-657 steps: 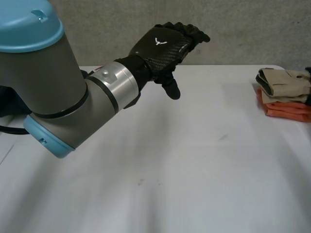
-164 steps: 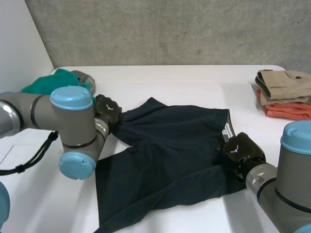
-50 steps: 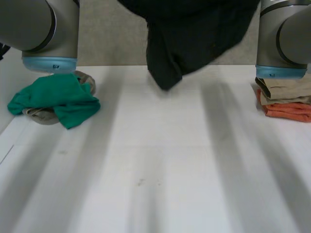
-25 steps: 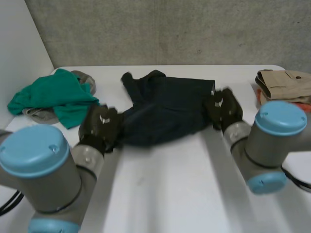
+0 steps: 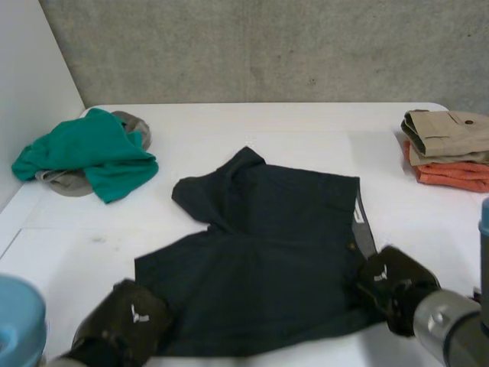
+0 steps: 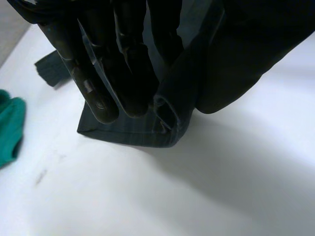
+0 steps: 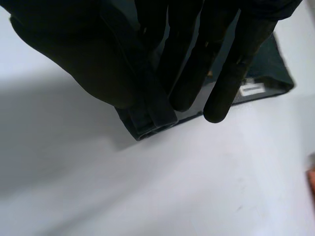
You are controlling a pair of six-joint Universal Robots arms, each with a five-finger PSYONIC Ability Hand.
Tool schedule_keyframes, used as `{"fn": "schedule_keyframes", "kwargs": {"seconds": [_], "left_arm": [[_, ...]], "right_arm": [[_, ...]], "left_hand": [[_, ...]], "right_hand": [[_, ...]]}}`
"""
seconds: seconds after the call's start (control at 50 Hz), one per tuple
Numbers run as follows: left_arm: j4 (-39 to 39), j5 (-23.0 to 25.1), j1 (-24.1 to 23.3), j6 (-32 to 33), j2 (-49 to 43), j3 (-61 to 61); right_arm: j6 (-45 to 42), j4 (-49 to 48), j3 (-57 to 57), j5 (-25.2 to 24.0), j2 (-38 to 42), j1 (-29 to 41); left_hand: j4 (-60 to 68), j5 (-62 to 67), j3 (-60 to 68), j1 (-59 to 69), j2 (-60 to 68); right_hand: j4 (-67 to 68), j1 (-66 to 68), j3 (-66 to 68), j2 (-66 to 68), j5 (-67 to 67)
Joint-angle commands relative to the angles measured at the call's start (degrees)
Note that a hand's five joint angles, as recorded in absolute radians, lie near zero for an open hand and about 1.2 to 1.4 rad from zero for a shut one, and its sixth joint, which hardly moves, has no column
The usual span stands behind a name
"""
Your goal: Fold the laundry.
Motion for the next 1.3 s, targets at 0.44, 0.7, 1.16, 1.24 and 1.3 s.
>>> {"fn": "schedule_keyframes", "kwargs": {"seconds": [0.44,0.7,1.16,1.24,1.3], "left_arm": [[28.0,27.1,21.1,3.8,-24.1,22.0],[27.1,29.7,24.6,4.4,-48.9,44.9],[27.6,3.0,18.4,11.0,-43.6,39.3],[27.7,-0.9,17.1,13.2,-43.7,38.8],[27.9,-3.4,16.4,13.9,-43.9,39.2]], "right_arm": [[-0.2,-9.8,3.8,-0.4,-2.1,-0.5],[0.5,-13.6,3.8,-0.4,1.1,-0.5],[0.9,-17.0,3.4,-0.2,1.9,-0.9],[2.9,-17.4,3.3,-0.1,1.9,-0.8],[3.7,-17.4,3.3,-0.2,1.9,-0.8]], "left_hand": [[-43.3,-39.6,-42.8,-40.9,-43.1],[-37.7,-34.0,-37.3,-35.3,-37.5],[11.2,14.9,11.7,13.6,11.4],[11.2,14.9,11.7,13.6,11.4],[11.2,14.9,11.7,13.6,11.4]], "right_hand": [[11.4,16.4,11.2,13.1,12.2],[11.4,16.4,11.2,13.1,12.2],[11.4,16.4,11.2,13.1,12.2],[11.4,16.4,11.2,13.1,12.2],[11.4,16.4,11.2,13.1,12.2]]}}
